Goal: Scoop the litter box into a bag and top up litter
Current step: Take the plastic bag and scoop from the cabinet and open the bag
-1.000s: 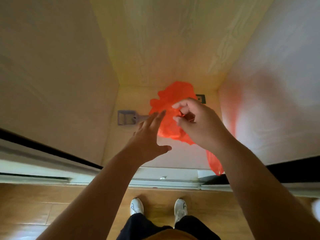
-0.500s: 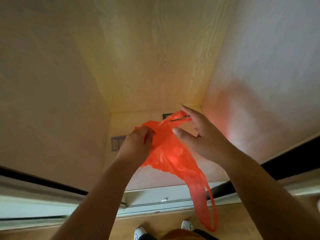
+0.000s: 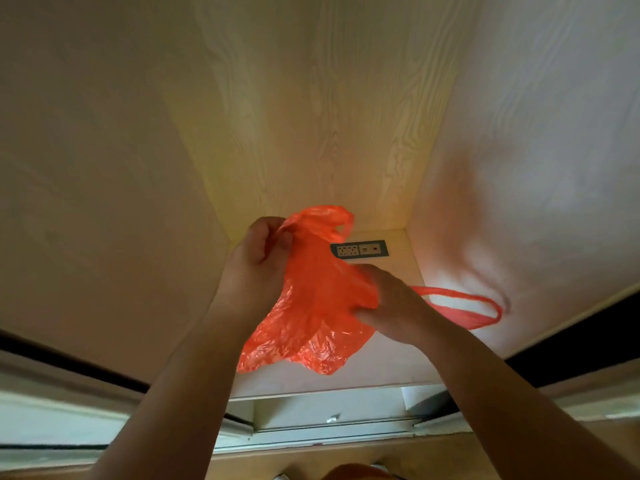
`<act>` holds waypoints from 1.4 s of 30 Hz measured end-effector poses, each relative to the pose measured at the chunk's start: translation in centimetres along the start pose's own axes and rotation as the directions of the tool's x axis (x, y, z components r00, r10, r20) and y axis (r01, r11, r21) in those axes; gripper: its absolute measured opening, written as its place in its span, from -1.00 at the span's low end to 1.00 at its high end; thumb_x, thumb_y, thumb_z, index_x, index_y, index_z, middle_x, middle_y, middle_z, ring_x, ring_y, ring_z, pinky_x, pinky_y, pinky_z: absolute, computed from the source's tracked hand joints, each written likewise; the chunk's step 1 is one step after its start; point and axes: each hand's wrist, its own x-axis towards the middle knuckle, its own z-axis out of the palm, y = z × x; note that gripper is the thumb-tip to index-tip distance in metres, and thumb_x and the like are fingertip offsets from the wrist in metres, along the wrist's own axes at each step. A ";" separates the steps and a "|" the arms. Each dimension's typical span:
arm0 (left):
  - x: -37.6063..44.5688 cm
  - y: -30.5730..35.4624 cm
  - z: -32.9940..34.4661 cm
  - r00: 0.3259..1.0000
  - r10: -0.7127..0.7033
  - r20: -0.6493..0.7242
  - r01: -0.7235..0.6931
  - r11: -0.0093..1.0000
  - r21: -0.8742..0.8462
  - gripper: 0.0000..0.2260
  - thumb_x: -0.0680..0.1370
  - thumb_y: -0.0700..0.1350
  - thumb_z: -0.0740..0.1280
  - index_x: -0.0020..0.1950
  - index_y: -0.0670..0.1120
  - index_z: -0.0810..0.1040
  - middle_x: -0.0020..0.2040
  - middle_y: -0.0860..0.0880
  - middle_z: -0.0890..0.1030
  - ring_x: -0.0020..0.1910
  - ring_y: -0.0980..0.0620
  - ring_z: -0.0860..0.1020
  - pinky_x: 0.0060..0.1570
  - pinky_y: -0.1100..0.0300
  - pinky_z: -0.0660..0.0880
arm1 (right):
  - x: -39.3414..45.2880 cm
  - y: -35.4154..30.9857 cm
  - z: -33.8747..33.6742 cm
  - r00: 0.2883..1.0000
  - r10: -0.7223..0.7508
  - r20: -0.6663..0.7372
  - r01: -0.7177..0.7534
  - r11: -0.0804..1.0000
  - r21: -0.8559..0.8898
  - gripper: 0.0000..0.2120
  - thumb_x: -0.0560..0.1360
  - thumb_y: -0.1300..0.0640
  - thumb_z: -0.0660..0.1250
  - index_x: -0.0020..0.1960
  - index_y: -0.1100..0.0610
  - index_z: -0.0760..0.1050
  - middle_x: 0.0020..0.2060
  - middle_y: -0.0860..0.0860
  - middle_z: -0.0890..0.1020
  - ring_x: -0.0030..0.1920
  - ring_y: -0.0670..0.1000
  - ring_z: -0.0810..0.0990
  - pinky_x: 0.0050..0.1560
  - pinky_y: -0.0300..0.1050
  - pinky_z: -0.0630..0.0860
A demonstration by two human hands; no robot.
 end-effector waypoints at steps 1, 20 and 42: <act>-0.3 0.4 -0.1 1.000 0.025 0.012 -0.025 1.000 -0.009 -0.87 0.69 -0.02 0.24 0.04 0.11 0.57 -0.11 0.12 0.65 -0.15 0.13 0.59 -0.12 0.17 0.52 | 0.4 -0.6 -0.2 0.999 -0.004 -0.034 0.004 1.000 -0.010 -0.71 0.54 0.03 0.40 0.24 -0.11 0.45 0.12 -0.18 0.55 0.18 -0.06 0.56 0.03 -0.23 0.47; -0.4 0.2 -3.5 0.998 -0.047 -0.042 0.051 0.992 0.116 -0.71 0.55 -0.14 0.38 -0.06 0.32 0.60 -0.22 0.26 0.66 -0.22 0.29 0.63 -0.27 0.26 0.55 | -1.8 -8.7 -5.4 0.911 -0.247 -0.329 0.168 0.953 -0.252 -0.45 0.48 -0.34 0.35 0.41 -0.17 0.47 0.37 -0.23 0.53 0.37 -0.11 0.49 0.40 -0.03 0.37; -1.8 0.9 -1.7 0.831 0.235 0.505 -0.280 0.960 0.015 -0.12 0.42 0.30 0.51 0.63 0.15 0.17 0.57 0.21 0.31 0.55 0.18 0.28 0.50 -0.07 0.30 | -5.1 -11.7 -7.0 0.961 -0.214 -0.174 0.267 0.884 0.384 -0.88 0.56 0.20 0.35 -0.14 0.14 0.60 -0.24 0.04 0.69 -0.19 -0.06 0.69 -0.15 -0.04 0.57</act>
